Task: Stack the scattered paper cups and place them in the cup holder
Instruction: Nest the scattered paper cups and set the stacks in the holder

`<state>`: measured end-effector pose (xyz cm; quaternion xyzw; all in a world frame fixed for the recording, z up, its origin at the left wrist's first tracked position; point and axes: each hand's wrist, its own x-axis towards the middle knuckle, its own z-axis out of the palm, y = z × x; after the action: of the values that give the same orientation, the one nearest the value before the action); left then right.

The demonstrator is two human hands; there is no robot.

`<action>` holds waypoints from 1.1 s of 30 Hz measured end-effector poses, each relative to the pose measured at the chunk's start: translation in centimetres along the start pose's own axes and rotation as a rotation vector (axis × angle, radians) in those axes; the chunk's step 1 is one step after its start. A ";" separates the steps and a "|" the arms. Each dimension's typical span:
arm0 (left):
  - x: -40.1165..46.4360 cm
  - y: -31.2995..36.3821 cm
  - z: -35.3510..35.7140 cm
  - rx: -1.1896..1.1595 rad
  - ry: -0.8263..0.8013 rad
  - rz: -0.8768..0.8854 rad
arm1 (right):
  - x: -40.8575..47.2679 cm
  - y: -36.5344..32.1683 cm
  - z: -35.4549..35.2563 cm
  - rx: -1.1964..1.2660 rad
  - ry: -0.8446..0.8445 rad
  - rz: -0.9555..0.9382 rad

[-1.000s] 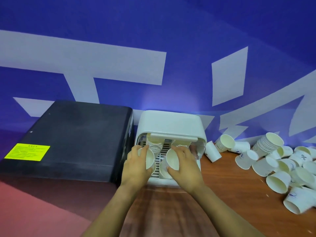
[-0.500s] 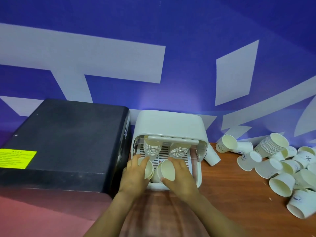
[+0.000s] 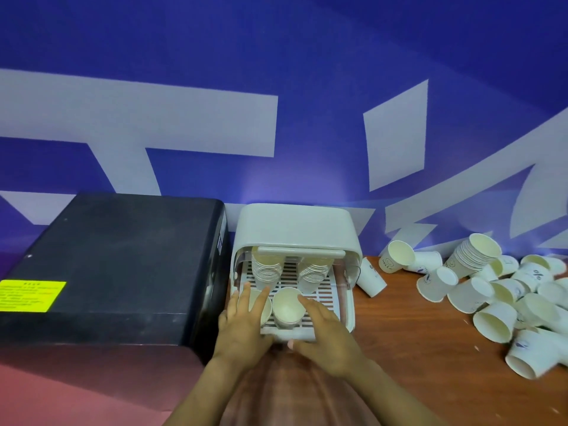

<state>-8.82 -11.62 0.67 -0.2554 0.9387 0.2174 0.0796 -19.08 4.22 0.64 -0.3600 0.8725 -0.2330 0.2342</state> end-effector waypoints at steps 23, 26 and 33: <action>-6.2 10.6 3.8 -0.122 -0.066 0.261 | -13.4 8.4 -5.5 -0.005 0.093 0.278; -5.7 12.9 4.6 -0.118 -0.064 0.305 | -14.2 10.7 -6.3 -0.008 0.075 0.299; -3.6 19.1 7.2 -0.130 -0.116 0.236 | -14.4 17.2 -10.4 -0.006 0.001 0.254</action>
<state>-15.30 8.03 2.19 -0.1347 0.9401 0.2999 0.0908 -24.90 28.12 2.32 -0.2474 0.9118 -0.1992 0.2603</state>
